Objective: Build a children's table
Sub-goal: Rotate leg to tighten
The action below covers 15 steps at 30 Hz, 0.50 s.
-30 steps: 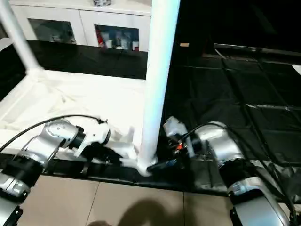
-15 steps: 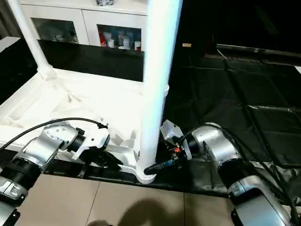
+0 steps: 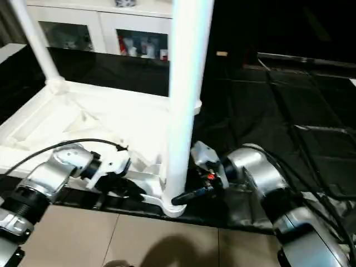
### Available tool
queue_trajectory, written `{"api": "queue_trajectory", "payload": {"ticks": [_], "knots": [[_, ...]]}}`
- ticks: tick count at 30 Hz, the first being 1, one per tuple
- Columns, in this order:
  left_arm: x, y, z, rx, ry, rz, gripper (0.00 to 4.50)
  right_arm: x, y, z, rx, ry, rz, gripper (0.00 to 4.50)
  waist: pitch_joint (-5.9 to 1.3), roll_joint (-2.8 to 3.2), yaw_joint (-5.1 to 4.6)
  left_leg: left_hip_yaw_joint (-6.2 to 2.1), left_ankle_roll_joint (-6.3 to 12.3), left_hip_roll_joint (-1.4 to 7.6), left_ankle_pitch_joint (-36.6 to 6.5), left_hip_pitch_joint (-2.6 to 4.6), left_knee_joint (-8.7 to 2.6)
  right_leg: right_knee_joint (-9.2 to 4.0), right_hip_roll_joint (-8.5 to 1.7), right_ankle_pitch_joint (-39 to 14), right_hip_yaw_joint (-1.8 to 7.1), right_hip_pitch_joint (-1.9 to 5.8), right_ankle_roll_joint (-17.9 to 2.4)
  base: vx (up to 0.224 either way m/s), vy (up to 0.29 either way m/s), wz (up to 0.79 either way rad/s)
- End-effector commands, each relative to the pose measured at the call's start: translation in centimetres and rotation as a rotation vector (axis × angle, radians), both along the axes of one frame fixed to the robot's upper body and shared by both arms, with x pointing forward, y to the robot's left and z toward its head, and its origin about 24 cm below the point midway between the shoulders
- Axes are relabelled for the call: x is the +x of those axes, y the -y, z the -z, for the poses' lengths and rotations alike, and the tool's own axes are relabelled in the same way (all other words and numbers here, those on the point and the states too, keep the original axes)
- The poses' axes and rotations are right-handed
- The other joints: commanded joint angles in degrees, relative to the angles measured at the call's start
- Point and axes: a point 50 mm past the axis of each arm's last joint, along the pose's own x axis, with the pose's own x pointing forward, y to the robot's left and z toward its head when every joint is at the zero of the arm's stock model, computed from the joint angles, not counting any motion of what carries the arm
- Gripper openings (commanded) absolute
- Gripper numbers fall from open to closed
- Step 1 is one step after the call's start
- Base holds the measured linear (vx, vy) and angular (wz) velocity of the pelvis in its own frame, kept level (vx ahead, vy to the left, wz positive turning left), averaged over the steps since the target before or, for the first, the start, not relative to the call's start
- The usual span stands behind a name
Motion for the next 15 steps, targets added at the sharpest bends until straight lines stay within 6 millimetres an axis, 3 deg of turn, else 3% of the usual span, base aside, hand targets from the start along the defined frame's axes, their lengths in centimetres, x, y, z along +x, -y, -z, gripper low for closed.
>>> {"api": "queue_trajectory", "payload": {"ticks": [1, 5, 6, 8, 10, 11, 12, 15], "knots": [[1.4, 0.8, -0.2, -0.024, 0.028, -0.154, 0.00, 0.1, -1.2, 1.1, -0.001, -0.047, 0.083, 2.10, -3.61, -0.09, -0.39, -1.32, 4.31, 4.40, -5.5, 0.35, -3.65, -4.33, -6.61, -9.7, 4.43, 2.61, -9.6, 0.000, 0.000, 0.00], [2.2, 1.3, -0.3, -0.058, 0.012, -0.242, 0.00, 1.4, -1.9, 2.0, -0.050, -0.029, 0.262, 2.05, -3.11, -0.17, -1.92, -1.79, 1.50, 3.69, -9.0, -0.09, -4.15, -5.75, -6.86, -22.1, 3.93, 3.28, -5.9, 0.000, 0.000, 0.00], [2.9, 1.8, -0.4, -0.071, 0.012, -0.310, 0.00, 2.6, -2.9, 2.2, -0.055, -0.009, 0.405, 2.04, -3.18, -0.05, -2.23, -1.81, 1.17, 3.63, -9.0, -0.16, -4.09, -5.75, -7.02, -23.0, 3.96, 3.32, -5.5, 0.000, 0.000, 0.00], [3.7, 2.3, -0.6, -0.076, 0.022, -0.386, 0.00, 3.4, -4.0, 2.3, -0.043, -0.013, 0.515, 2.03, -3.13, -0.05, -3.27, -2.26, 0.07, 3.59, -9.5, -0.33, -4.40, -6.03, -6.96, -24.7, 3.68, 3.49, -4.6, 0.000, 0.000, 0.00], [4.8, 3.0, -1.0, -0.088, 0.037, -0.512, 0.00, 4.2, -5.5, 2.2, -0.032, -0.032, 0.640, 1.98, -3.27, -0.01, -3.92, -2.32, 0.02, 3.71, -9.1, -0.39, -4.36, -5.87, -6.93, -22.7, 3.80, 3.47, -4.8, 0.000, 0.000, 0.00], [5.0, 3.1, -1.0, -0.090, 0.038, -0.530, 0.00, 4.3, -5.7, 2.2, -0.031, -0.035, 0.656, 1.96, -3.23, 0.05, -4.26, -2.13, 0.09, 3.64, -9.5, 0.17, -4.22, -6.05, -6.88, -22.0, 3.95, 2.90, -5.8, 0.000, 0.000, 0.00], [5.8, 3.7, -1.4, -0.110, 0.047, -0.626, 0.00, 4.9, -6.7, 2.2, -0.036, -0.046, 0.750, 1.96, -3.31, -0.07, -4.40, -1.97, 0.47, 3.41, -9.4, 0.22, -4.01, -6.03, -6.88, -21.8, 3.98, 2.97, -6.4, 0.000, 0.000, 0.00], [6.3, 4.1, -1.7, -0.126, 0.060, -0.698, 0.00, 5.3, -7.6, 2.1, -0.043, -0.043, 0.819, 1.96, -3.48, 0.11, -4.37, -1.90, 1.00, 3.57, -7.6, 0.19, -3.93, -5.66, -6.81, -18.3, 4.13, 2.88, -7.6, 0.000, 0.000, 0.00]]}}
